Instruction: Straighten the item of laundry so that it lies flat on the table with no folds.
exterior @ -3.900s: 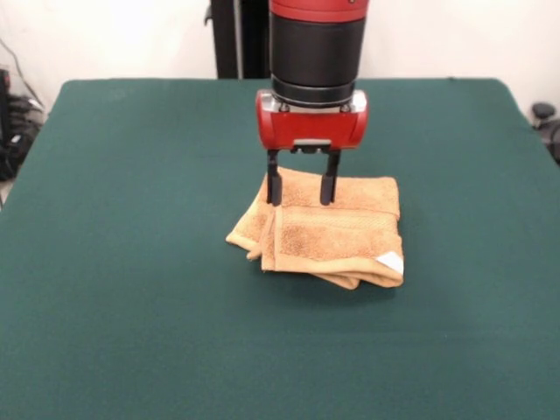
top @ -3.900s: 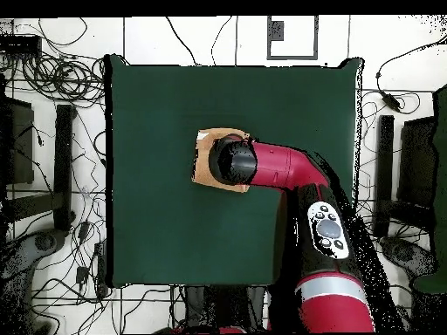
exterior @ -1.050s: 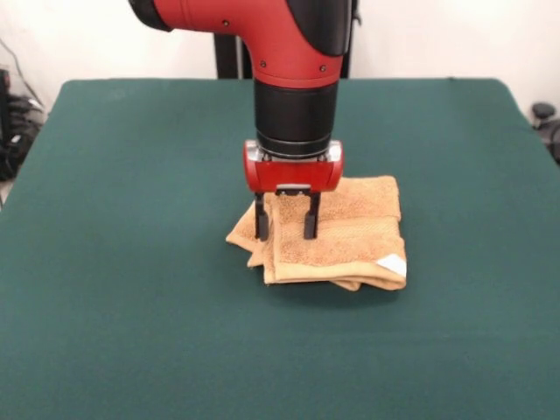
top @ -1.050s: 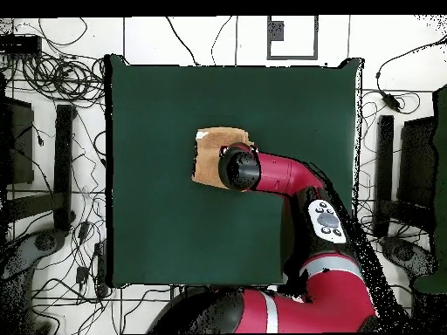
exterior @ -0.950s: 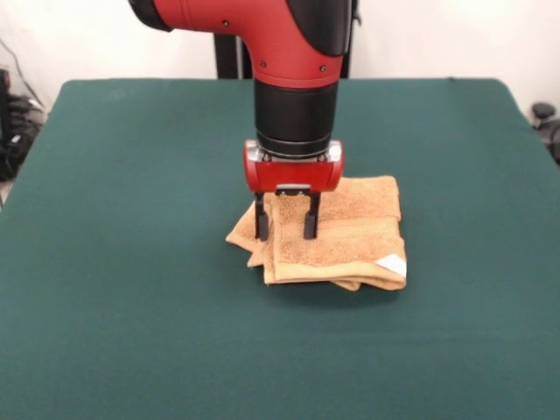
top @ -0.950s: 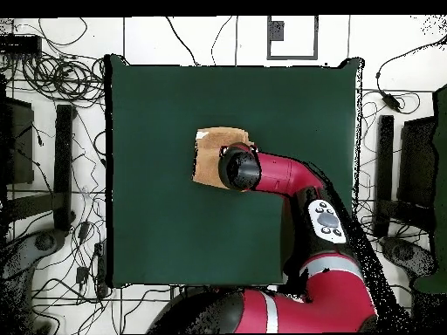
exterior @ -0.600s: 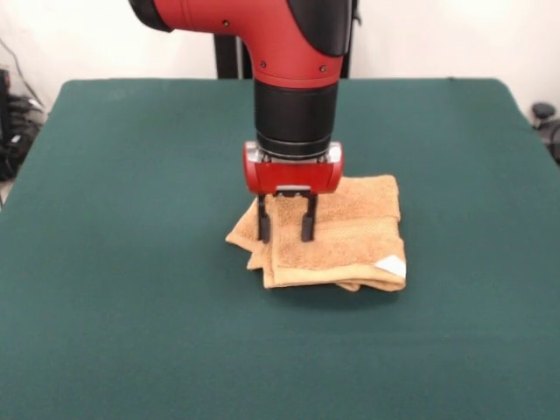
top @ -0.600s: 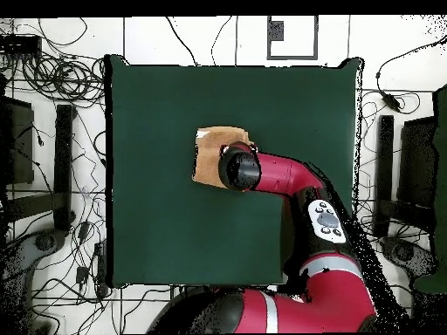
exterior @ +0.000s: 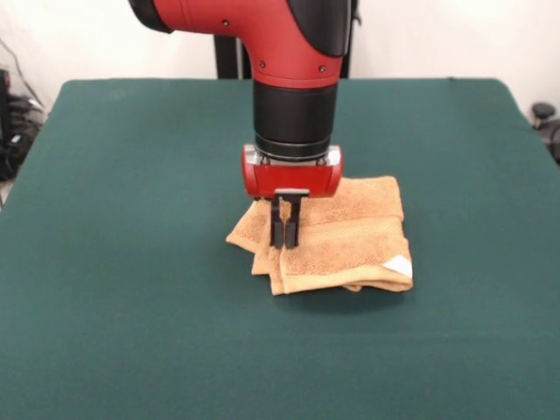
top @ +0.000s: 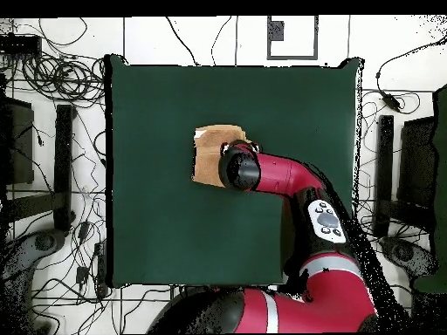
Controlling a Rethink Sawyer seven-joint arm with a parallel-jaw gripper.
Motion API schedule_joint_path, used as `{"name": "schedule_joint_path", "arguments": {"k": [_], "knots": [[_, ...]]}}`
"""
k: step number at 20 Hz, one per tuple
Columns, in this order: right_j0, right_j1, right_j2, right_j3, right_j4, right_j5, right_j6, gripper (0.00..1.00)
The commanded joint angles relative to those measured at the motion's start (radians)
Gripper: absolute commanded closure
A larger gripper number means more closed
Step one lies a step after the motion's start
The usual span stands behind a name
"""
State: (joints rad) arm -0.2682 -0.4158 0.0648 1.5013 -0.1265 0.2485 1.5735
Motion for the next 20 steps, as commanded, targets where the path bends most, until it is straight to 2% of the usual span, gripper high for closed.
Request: {"name": "schedule_joint_path", "arguments": {"k": [1, 10, 20], "knots": [[0.015, 0.036, 0.099, 0.075, -0.019, -0.058, 0.133, 1.00], [0.050, 0.025, 0.055, 0.067, 0.000, -0.012, 0.153, 1.00], [0.072, -0.090, 0.025, 0.172, 0.016, 0.012, 0.194, 1.00]]}}
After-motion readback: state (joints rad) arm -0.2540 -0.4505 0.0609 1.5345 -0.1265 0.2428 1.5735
